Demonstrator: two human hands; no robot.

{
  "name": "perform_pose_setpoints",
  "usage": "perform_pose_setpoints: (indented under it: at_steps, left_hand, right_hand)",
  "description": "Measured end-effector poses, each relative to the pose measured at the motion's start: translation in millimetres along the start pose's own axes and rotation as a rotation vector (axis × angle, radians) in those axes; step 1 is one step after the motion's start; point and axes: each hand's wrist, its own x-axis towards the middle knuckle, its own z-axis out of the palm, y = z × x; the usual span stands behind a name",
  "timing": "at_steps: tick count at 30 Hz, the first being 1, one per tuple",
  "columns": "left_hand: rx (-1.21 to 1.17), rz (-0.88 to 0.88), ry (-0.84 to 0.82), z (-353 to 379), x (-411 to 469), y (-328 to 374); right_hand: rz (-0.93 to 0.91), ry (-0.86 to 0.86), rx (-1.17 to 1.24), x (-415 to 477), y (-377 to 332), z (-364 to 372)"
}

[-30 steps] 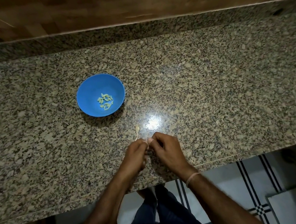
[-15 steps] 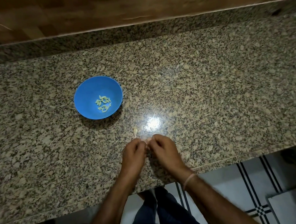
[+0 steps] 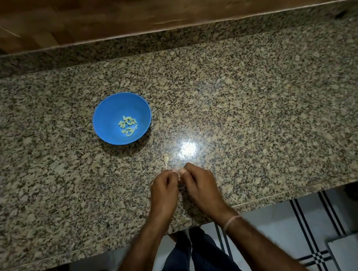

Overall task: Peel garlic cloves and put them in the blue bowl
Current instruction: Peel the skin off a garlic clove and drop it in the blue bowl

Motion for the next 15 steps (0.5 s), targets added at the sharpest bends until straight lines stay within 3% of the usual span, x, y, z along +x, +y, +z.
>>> perform_pose_setpoints:
  at_steps: [2,3,6,9,11,15]
  left_hand:
    - [-0.136,-0.092,-0.059,0,1,2]
    - [-0.106,-0.064,-0.06,-1,0,4]
    - [0.253,0.279,0.048,-5,-4,5]
    - [0.392,0.459,0.067,-6,-4,-1]
    - [0.409,0.463,0.069,-5,-4,-6]
    - [0.209,0.289,0.084,-4,-6,-7]
  right_hand:
    - [-0.091,0.03,-0.103,0,4,1]
    - [-0.052,0.037,-0.075,0,4,2]
    - [0.314,-0.034,0.348,-2,-9,0]
    - [0.591,-0.134,0.635,-1,-18,-3]
    - [0.568,-0.138,0.612,-1,-17,-2]
    - [0.259,-0.125,0.304,-2,-6,-2]
